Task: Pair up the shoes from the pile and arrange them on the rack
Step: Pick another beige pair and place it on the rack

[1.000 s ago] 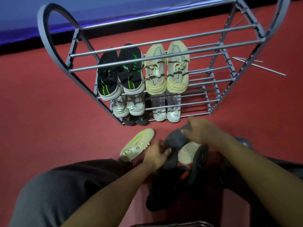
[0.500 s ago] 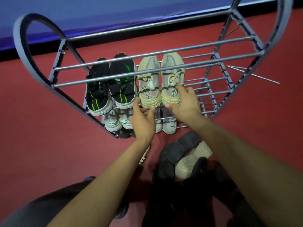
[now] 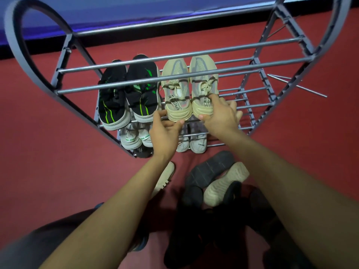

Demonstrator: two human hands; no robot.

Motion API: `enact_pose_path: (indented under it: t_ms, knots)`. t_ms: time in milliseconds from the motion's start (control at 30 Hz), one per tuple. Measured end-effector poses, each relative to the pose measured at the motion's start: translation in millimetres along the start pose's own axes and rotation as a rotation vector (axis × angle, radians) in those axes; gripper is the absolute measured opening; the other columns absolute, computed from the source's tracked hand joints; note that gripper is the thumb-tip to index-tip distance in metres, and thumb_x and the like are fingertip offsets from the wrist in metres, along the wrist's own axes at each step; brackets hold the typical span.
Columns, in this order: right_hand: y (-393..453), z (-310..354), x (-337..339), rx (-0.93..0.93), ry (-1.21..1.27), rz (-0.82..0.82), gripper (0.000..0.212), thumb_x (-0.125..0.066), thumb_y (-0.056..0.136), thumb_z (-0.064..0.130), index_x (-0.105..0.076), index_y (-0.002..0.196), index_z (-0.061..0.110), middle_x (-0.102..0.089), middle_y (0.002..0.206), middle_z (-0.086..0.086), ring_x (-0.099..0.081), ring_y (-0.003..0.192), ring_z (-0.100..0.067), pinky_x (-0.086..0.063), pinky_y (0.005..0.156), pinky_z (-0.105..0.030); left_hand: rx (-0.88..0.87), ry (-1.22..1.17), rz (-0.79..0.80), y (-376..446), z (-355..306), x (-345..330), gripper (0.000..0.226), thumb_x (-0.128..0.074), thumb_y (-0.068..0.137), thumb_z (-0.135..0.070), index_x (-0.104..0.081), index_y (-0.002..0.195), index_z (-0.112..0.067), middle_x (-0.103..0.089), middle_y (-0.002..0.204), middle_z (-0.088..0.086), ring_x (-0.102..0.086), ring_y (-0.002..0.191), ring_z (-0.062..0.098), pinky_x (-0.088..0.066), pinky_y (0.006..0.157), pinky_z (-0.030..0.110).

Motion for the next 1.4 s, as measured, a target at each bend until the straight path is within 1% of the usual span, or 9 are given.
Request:
enact_pose_path:
  t_ms: [200, 400, 500, 667, 800, 1000, 1200, 1300, 1400]
  knots:
    - [-24.2, 7.7, 23.7, -0.021, -0.013, -0.127, 0.082, -0.073, 0.08, 0.036, -0.028, 0.147, 0.023, -0.038, 0.143, -0.009, -0.033, 0.133, -0.029, -0.029, 0.107, -0.043, 0.248, 0.331, -0.116, -25.0, 108.9, 40.0, 0.014, -0.054, 0.091, -0.021, -0.059, 0.102, -0.015, -0.071, 0.088, 0.006, -0.067, 0.088, 0.032, -0.051, 0.079, 0.039]
    - [-63.3, 9.7, 5.5, 0.298, -0.001, -0.187, 0.057, -0.07, 0.081, 0.028, -0.048, 0.132, 0.017, -0.052, 0.123, -0.006, -0.046, 0.112, -0.027, -0.039, 0.091, -0.042, 0.716, 0.918, 0.384, -80.7, 267.7, 88.9, 0.109, -0.07, 0.068, -0.073, -0.035, 0.15, -0.012, -0.041, 0.144, 0.021, -0.044, 0.132, 0.038, -0.04, 0.111, 0.041]
    - [-68.2, -39.4, -19.2, 0.184, -0.075, 0.012, 0.04, -0.067, 0.085, 0.025, -0.055, 0.122, 0.013, -0.059, 0.117, -0.009, -0.051, 0.11, -0.033, -0.041, 0.092, -0.043, 0.768, 0.908, 0.435, -84.0, 285.1, 98.3, 0.119, -0.085, 0.071, -0.038, -0.007, 0.159, -0.018, -0.033, 0.156, 0.017, -0.043, 0.138, 0.035, -0.039, 0.11, 0.042]
    - [-94.6, -164.8, -65.4, -0.341, -0.229, 0.608, 0.05, -0.05, 0.079, 0.04, -0.066, 0.114, 0.009, -0.068, 0.121, -0.017, -0.064, 0.113, -0.034, -0.049, 0.09, -0.036, 0.735, 1.006, 0.461, -70.3, 295.5, 82.7, 0.119, -0.087, 0.068, -0.037, -0.012, 0.158, -0.014, -0.044, 0.148, 0.022, -0.05, 0.13, 0.039, -0.045, 0.104, 0.046]
    - [-120.7, -199.9, -83.9, -0.359, -0.324, 0.814, 0.051, -0.05, 0.083, 0.04, -0.061, 0.127, 0.018, -0.065, 0.129, -0.009, -0.062, 0.119, -0.029, -0.05, 0.097, -0.035, 0.674, 1.021, 0.614, -89.3, 292.5, 61.4, 0.043, -0.084, 0.068, -0.029, -0.065, 0.104, -0.02, -0.07, 0.115, 0.011, -0.067, 0.104, 0.032, -0.053, 0.081, 0.033]
    - [-109.6, -152.8, -86.7, -0.227, -0.24, 0.758, 0.037, -0.05, 0.093, 0.034, -0.064, 0.117, 0.01, -0.064, 0.124, -0.014, -0.06, 0.114, -0.032, -0.047, 0.09, -0.033, 0.711, 0.699, 0.466, -117.7, 264.1, 37.1, 0.025, -0.073, 0.083, -0.028, -0.063, 0.099, -0.011, -0.071, 0.102, 0.014, -0.067, 0.096, 0.031, -0.052, 0.081, 0.035]
    - [-114.3, -123.9, -67.0, -0.185, -0.089, 0.666, 0.036, -0.055, 0.093, 0.041, -0.07, 0.108, 0.011, -0.069, 0.111, -0.007, -0.064, 0.106, -0.025, -0.051, 0.091, -0.034, 0.437, 0.76, 0.315, -102.7, 175.3, 38.0, 0.02, -0.056, 0.092, -0.029, -0.061, 0.096, -0.01, -0.07, 0.101, 0.025, -0.063, 0.101, 0.045, -0.051, 0.085, 0.043]
    - [-134.4, -126.6, -60.1, -0.401, 0.18, 0.751, 0.06, -0.06, 0.08, 0.07, -0.063, 0.106, 0.015, -0.064, 0.103, 0.0, -0.063, 0.097, -0.021, -0.052, 0.075, -0.032, 0.312, 0.539, 0.306, -111.7, 125.9, 11.8, 0.023, -0.059, 0.087, -0.019, -0.044, 0.07, -0.016, -0.058, 0.068, 0.01, -0.056, 0.071, 0.036, -0.044, 0.068, 0.039]
    - [-162.6, -119.8, -51.1, -0.625, 0.61, 0.968, 0.071, -0.06, 0.081, 0.07, -0.054, 0.13, 0.019, -0.059, 0.121, 0.0, -0.058, 0.116, -0.026, -0.051, 0.095, -0.041, 0.319, 0.226, 0.439, -139.3, 85.7, -39.5, 0.031, -0.062, 0.085, -0.011, -0.038, 0.069, -0.022, -0.045, 0.062, -0.005, -0.041, 0.06, 0.017, -0.038, 0.061, 0.034]
Point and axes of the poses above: each hand's wrist, its own y-axis towards the middle knuckle, its own x-axis out of the back of the hand, z = x × y, the point moved 5 cm from there along y, towards the middle knuckle
